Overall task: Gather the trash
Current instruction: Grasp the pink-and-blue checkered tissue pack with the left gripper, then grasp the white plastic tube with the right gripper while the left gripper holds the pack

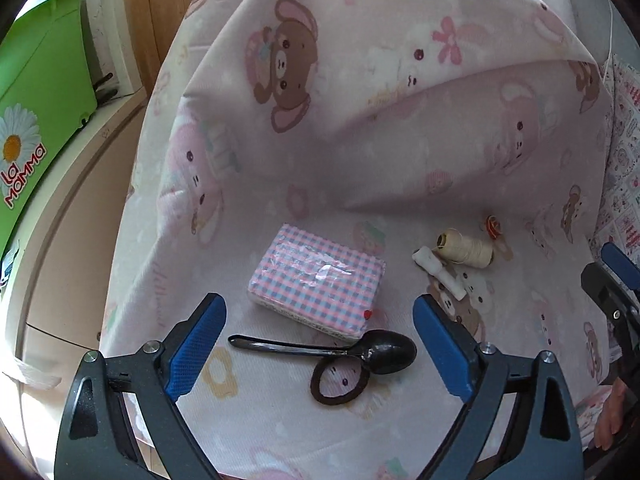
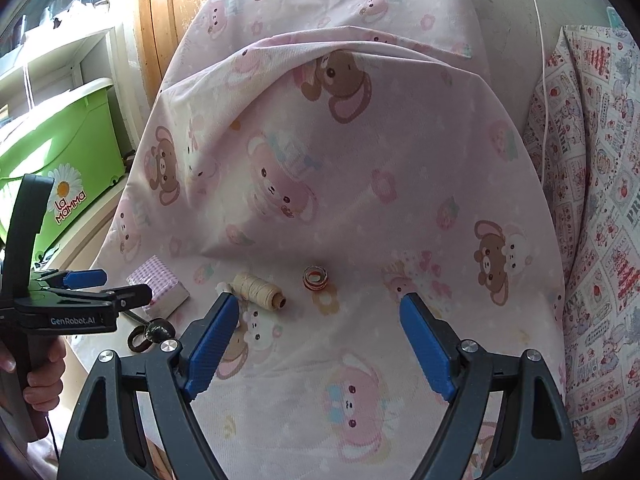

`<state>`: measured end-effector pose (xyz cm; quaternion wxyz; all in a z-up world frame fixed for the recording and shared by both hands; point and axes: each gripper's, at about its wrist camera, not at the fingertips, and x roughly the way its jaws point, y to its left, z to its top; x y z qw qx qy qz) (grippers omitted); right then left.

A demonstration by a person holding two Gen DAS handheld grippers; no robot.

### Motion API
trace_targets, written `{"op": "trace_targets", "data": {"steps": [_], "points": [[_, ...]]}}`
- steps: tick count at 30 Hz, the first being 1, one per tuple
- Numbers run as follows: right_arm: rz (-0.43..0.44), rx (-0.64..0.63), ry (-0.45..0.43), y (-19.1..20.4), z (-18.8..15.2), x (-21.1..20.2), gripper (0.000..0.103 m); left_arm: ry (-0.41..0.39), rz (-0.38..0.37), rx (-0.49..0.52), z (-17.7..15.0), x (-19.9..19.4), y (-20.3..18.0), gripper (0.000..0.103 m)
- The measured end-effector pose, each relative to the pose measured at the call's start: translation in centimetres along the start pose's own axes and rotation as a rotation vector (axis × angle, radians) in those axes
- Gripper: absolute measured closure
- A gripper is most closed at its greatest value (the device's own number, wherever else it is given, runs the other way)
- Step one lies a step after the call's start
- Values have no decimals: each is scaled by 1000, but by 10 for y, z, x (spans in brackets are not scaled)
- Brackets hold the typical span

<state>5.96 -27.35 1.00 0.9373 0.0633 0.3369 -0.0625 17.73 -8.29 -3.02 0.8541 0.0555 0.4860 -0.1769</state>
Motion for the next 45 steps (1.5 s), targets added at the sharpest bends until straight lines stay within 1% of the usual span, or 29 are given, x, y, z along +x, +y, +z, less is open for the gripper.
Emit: {"op": "trace_targets", "data": {"steps": [2, 5, 8, 11, 12, 14, 16, 19, 21, 27, 29, 32, 35, 39, 41, 43, 45], "points": [[2, -1, -1, 0, 1, 0, 19, 15, -3, 14, 1, 7, -5, 10], [-6, 6, 0, -3, 1, 1, 19, 14, 40, 33, 5, 19, -10, 10], [0, 25, 8, -7, 1, 2, 19, 14, 74, 14, 5, 33, -9, 10], [0, 25, 11, -8, 0, 2, 19, 8, 53, -12, 2, 43, -7, 10], [-4, 21, 9, -9, 0, 2, 19, -5, 42, -14, 2, 44, -8, 10], [-13, 14, 5, -9, 0, 1, 19, -32, 36, -1, 1, 42, -10, 20], [-14, 16, 4, -10, 0, 0, 19, -36, 38, 16, 1, 42, -12, 22], [-16, 22, 3, -12, 0, -1, 19, -58, 45, 8, -2, 32, -12, 23], [-19, 27, 1, -14, 1, -2, 19, -82, 32, 2, -3, 20, -15, 23], [-12, 68, 7, -20, 2, -2, 19, -203, 7, -16, -5, -24, -17, 23], [-3, 84, 15, -21, 3, 0, 19, -227, 5, -31, -5, -35, -12, 23], [-3, 94, 23, -20, 2, 4, 19, -255, 28, -39, -5, -47, -2, 23], [-4, 96, 24, -19, 3, 6, 19, -283, 76, -29, -7, -57, 3, 23], [32, 135, 28, -22, 6, 8, 19, -337, 131, -42, -15, -73, 15, 23], [56, 169, 34, -25, 8, 9, 19, -347, 138, -56, -17, -79, 20, 23], [91, 198, 48, -27, 8, 12, 19, -356, 123, -68, -17, -85, 25, 23], [101, 202, 53, -26, 9, 15, 20, -372, 137, -69, -17, -89, 29, 23]]}}
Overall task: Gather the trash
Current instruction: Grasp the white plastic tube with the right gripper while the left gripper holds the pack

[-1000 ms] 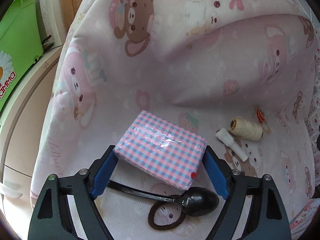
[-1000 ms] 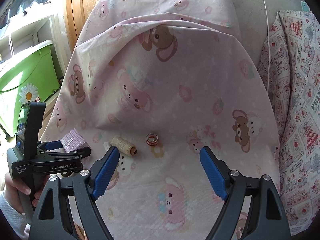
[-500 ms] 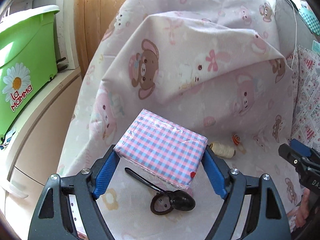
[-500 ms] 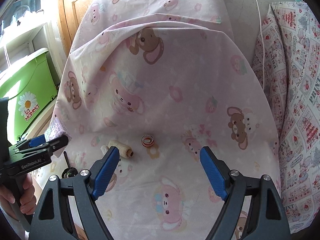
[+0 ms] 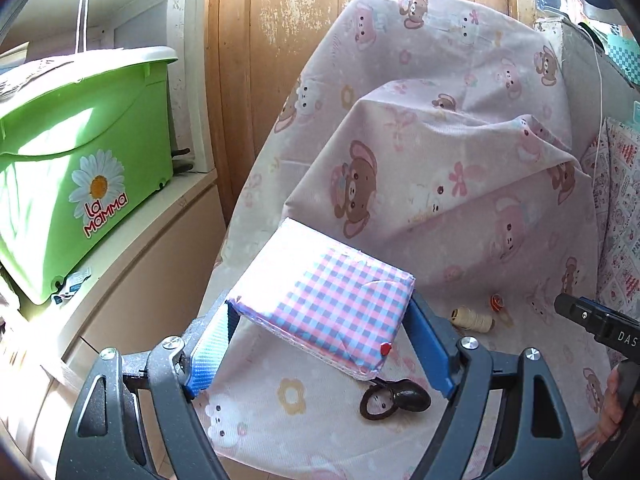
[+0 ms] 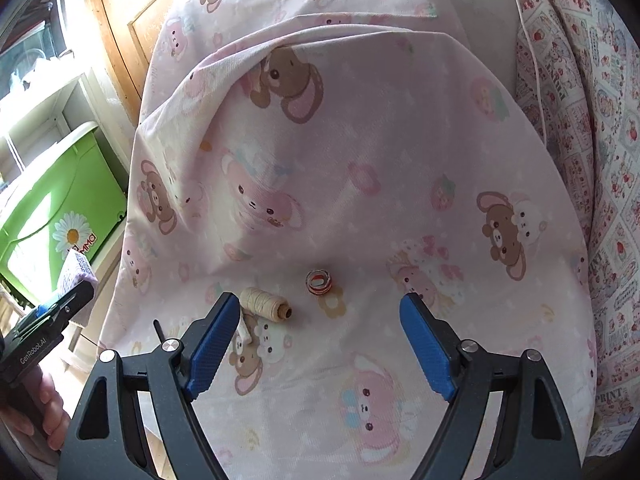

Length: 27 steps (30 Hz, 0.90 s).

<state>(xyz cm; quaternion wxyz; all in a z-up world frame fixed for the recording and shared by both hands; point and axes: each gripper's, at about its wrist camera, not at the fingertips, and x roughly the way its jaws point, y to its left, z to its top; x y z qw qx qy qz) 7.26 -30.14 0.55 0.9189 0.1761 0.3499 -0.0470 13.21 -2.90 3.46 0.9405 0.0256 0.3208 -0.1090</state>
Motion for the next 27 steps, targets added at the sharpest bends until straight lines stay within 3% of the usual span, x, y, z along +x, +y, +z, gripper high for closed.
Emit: {"op": "trace_targets", "data": {"steps": [6, 11, 14, 19, 27], "points": [[-1, -117, 44, 28, -9, 19, 24, 16, 20, -24, -2, 3, 14, 23], [66, -255, 134, 66, -26, 44, 42, 22, 15, -40, -2, 3, 17, 22], [49, -313, 153, 81, -34, 57, 48, 14, 10, -42, 0, 0, 16, 22], [16, -348, 183, 95, -41, 75, 62, 11, 7, -38, 1, 0, 14, 22], [-29, -340, 190, 97, -47, 91, 70, 42, -5, -79, -1, 6, 23, 22]]}}
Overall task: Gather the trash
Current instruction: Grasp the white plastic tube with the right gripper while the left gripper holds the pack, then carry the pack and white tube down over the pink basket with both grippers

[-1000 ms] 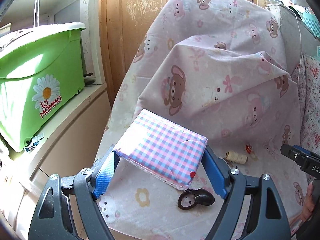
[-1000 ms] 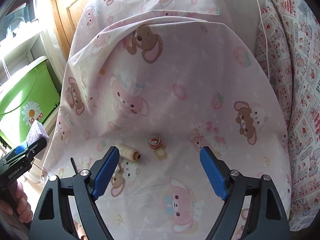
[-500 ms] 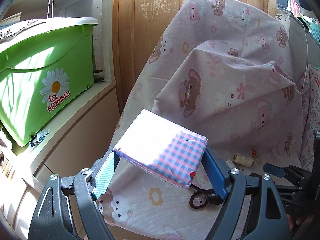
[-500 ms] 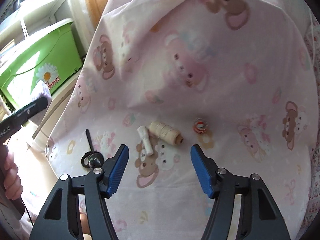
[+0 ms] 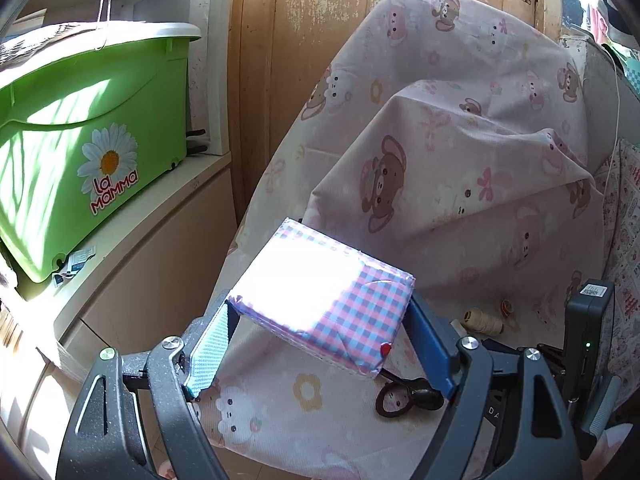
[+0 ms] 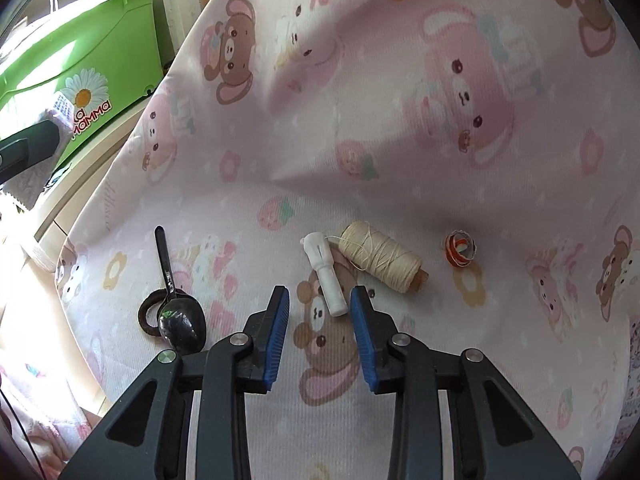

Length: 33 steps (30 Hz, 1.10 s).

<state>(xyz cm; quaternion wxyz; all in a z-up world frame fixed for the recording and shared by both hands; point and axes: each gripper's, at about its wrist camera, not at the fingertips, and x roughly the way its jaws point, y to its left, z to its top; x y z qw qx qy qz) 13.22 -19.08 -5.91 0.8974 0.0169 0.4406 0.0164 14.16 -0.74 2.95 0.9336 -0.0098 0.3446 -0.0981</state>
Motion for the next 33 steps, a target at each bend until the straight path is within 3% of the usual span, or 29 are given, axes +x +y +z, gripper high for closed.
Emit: {"op": "trace_targets", "data": {"steps": [4, 10, 14, 24, 33], "points": [[-8, -2, -4, -1, -1, 1, 91, 1, -1, -9, 0, 0, 3, 22], [70, 52, -4, -12, -5, -10, 92, 0, 9, -13, 0, -1, 6, 22], [48, 22, -32, -13, -8, -28, 93, -6, 5, -9, 0, -3, 6, 22], [147, -23, -52, -5, -28, -70, 93, -9, 11, 19, -4, -5, 0, 22], [126, 18, -84, -20, -30, -85, 93, -11, -1, 35, -6, -9, -4, 22]]}}
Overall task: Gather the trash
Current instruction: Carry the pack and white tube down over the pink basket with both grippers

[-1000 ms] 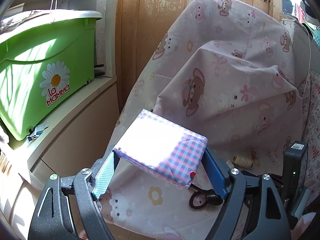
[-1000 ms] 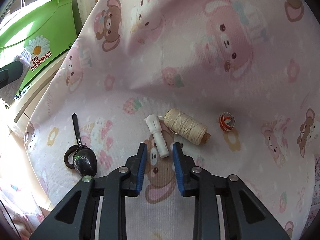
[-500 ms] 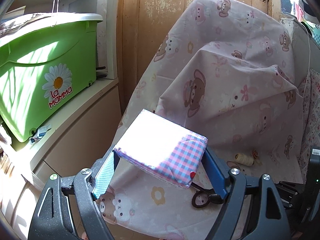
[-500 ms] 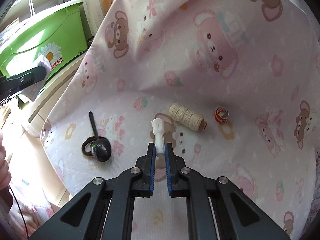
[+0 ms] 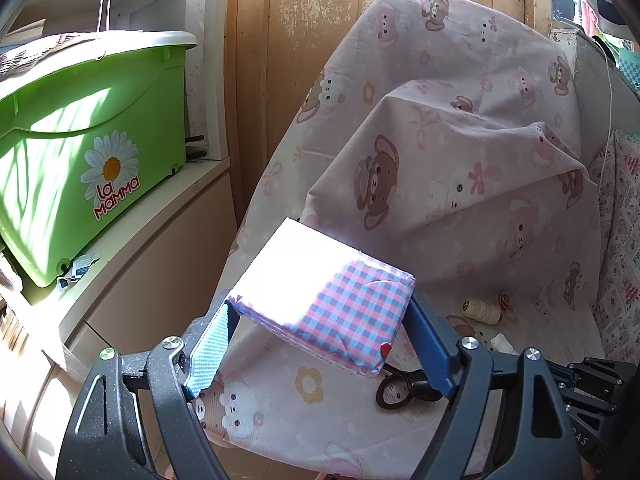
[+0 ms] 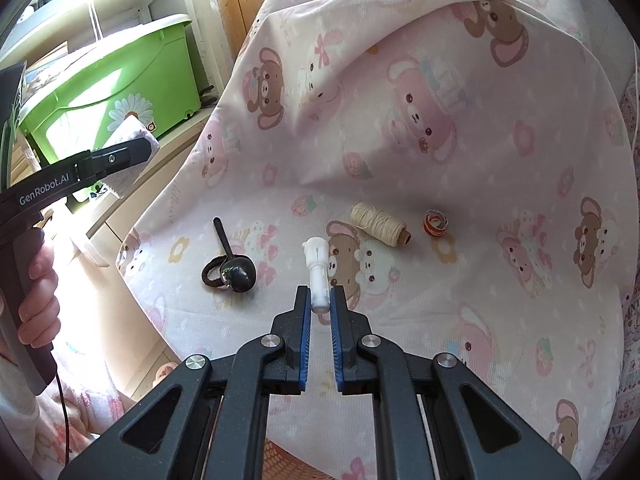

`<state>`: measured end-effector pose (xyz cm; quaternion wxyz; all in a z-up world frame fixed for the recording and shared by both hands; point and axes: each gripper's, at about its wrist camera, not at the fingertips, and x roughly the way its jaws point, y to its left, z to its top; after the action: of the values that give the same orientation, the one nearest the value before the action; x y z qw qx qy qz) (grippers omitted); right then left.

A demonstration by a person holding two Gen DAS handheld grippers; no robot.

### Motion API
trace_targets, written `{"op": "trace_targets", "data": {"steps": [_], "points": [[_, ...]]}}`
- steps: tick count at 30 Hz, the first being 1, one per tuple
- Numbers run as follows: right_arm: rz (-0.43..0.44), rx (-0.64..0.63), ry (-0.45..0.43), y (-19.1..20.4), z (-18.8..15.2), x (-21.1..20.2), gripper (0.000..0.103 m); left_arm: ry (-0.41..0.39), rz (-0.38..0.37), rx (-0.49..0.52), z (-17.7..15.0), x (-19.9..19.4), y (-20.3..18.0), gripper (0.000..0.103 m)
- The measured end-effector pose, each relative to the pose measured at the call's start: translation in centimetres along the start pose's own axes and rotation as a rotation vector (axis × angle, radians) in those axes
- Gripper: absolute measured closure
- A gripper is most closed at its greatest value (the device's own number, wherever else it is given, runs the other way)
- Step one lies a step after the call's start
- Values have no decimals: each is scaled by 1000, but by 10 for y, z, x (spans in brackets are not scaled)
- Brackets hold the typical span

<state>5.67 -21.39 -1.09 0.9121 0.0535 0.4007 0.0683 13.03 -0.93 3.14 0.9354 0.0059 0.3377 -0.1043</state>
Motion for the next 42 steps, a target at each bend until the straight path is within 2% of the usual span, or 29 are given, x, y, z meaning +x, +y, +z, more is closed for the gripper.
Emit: {"op": "trace_targets", "data": {"steps": [6, 10, 15, 21, 24, 28, 30, 33, 36, 42], "points": [[31, 82, -24, -17, 4, -10, 93, -10, -29, 18, -2, -11, -4, 22], [-4, 47, -52, -14, 4, -20, 93, -53, -6, 44, -1, -24, -5, 22], [6, 13, -77, 1, -4, -38, 93, -55, 41, 98, -14, -31, -12, 22], [36, -26, -76, 21, -26, -60, 92, -41, 5, 141, -33, -52, -27, 22], [54, -44, -96, 31, -34, -76, 92, -2, -59, 104, -38, -69, -28, 22], [94, -144, -133, 53, -48, -97, 92, 89, -49, 106, -48, -82, -33, 22], [92, -183, -111, 64, -54, -102, 92, 108, -67, 113, -57, -87, -34, 22], [98, -164, -55, 69, -67, -98, 92, 114, -96, 144, -74, -89, -39, 22], [93, -185, -21, 74, -78, -92, 92, 135, -70, 186, -92, -80, -42, 23], [78, -171, 31, 69, -88, -76, 92, 246, -127, 99, -105, -59, -28, 22]]}}
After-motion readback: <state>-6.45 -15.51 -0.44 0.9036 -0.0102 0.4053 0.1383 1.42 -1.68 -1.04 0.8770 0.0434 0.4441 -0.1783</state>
